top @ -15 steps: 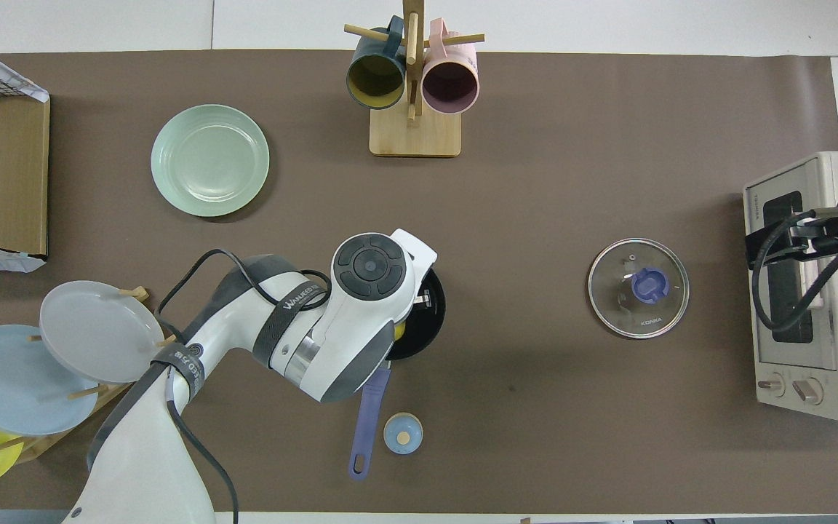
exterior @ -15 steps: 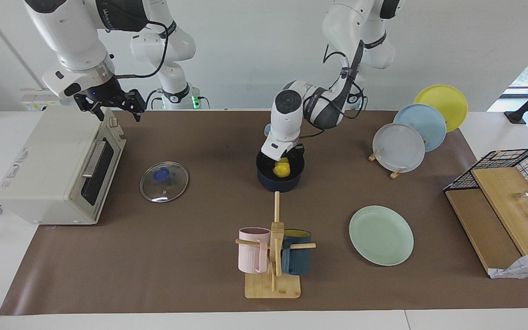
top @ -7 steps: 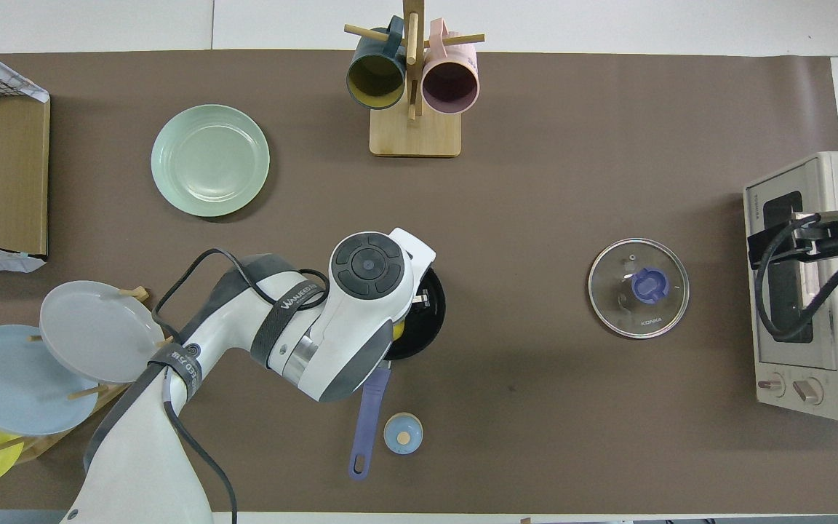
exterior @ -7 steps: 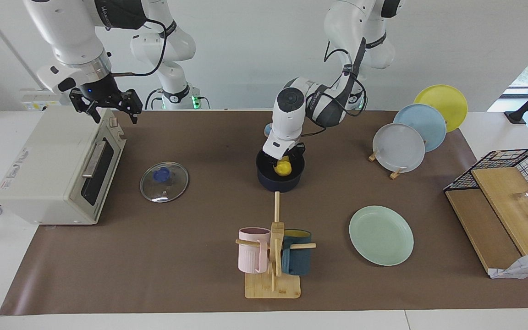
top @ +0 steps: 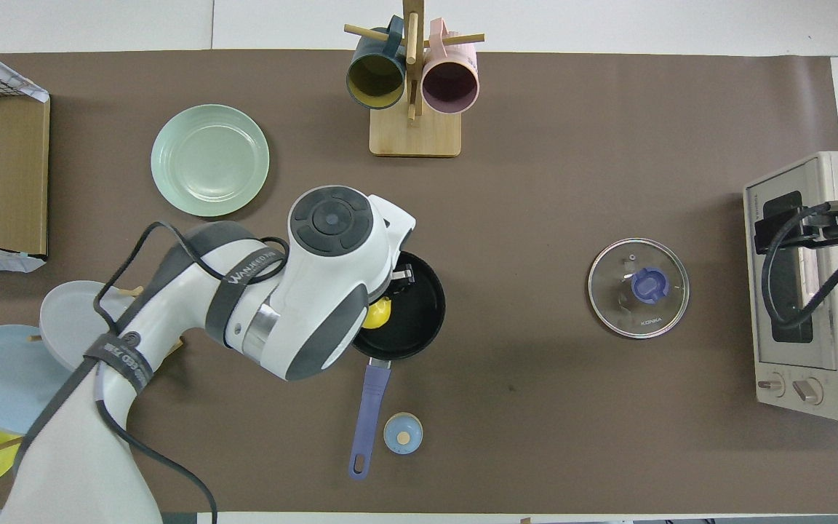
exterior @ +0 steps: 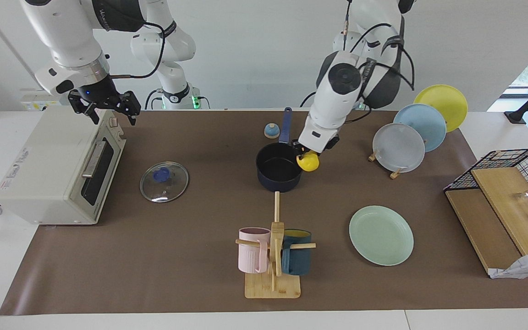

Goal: Transfer potato from pot to plate
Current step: 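Carry the potato with the left gripper to the green plate, then lower the potato onto the green plate and open the left gripper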

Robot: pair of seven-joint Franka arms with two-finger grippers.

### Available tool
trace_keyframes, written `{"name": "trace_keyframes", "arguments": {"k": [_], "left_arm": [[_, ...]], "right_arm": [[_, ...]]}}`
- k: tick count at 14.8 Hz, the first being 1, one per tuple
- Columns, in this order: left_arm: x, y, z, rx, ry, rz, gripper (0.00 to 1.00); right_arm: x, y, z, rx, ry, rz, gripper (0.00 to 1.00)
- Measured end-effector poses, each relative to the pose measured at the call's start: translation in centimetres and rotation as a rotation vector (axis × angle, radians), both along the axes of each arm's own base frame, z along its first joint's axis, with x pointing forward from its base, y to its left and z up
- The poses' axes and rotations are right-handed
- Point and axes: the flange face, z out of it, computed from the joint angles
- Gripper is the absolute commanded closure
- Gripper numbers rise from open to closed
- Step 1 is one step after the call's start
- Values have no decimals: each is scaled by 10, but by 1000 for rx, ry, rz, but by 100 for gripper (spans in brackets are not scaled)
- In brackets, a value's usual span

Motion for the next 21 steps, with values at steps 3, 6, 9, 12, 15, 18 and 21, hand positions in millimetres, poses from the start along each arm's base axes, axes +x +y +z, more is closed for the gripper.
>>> {"name": "trace_keyframes", "arguments": {"k": [3,6,9,12,15,18,21], "left_arm": [[47,64,14,-34,-17,-27,100],[81,115,0,-60,-45,-72,100],[113,150,-32,-73,-96,-104,100],[142,166,-81,-65,-135,-138,100],[158,173,-122,-38,-160,-164,100],[168,180,-140,-25,-193,-173,100],[171,181,-144,-24,-217,-179,100]], "right_arm": [[1,0,-2,0,4,1,0],[3,0,-6,0,12,0,0],[4,0,-7,0,15,1,0],[4,1,-6,0,13,1,0],[4,1,-6,0,13,2,0],[4,1,-6,0,13,2,0],[5,1,-5,0,10,2,0]]}}
